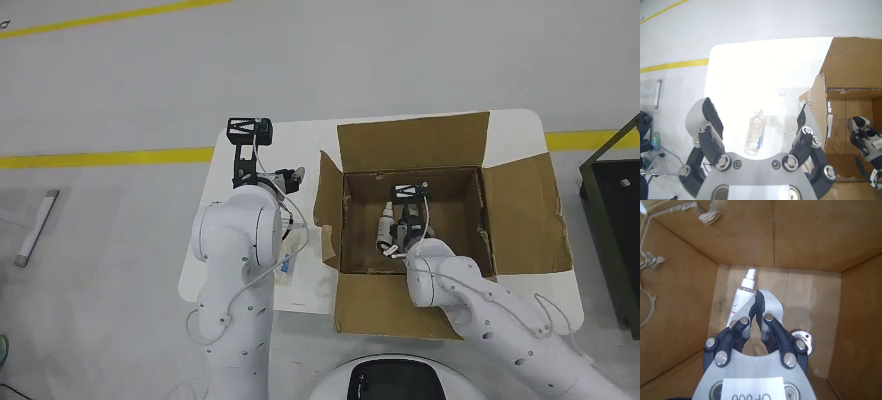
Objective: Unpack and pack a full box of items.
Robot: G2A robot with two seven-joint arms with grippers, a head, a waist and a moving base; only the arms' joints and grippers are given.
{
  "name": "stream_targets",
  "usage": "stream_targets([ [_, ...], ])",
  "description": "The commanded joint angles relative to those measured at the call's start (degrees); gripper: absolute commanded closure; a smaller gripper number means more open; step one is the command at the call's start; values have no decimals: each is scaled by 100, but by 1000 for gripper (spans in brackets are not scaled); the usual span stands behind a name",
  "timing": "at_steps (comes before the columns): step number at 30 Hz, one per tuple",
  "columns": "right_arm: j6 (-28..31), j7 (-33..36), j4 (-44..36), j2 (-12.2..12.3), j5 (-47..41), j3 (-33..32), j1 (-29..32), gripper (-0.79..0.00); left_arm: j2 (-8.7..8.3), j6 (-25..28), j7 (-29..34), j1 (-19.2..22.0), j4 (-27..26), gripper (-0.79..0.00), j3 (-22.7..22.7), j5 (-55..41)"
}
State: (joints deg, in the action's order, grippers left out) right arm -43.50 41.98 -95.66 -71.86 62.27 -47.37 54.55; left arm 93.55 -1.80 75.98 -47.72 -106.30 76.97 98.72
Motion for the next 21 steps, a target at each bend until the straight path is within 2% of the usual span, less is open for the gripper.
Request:
stream_targets([
  [1, -291, 166, 181, -109, 21, 193, -216, 0, 0, 0, 0, 0, 0, -785, 0, 0],
  [2, -346, 232, 294, -160, 74, 302, -333, -129, 0, 0, 0, 0, 0, -785, 0, 0],
  [3, -417, 325, 432, -210, 140, 399, -458, -194, 0, 0, 0, 0, 0, -785, 0, 0],
  [7, -645, 564, 805, -402, 287, 678, -852, -302, 0, 0, 0, 0, 0, -785, 0, 0],
  [10, -727, 684, 1048, -518, 302, 783, -1025, -342, 0, 0, 0, 0, 0, -785, 0, 0],
  [12, -741, 719, 1194, -584, 301, 829, -1091, -409, 0, 0, 0, 0, 0, -785, 0, 0],
  [21, -649, 646, 1706, -810, 155, 859, -1130, -379, 0, 0, 0, 0, 0, -785, 0, 0],
])
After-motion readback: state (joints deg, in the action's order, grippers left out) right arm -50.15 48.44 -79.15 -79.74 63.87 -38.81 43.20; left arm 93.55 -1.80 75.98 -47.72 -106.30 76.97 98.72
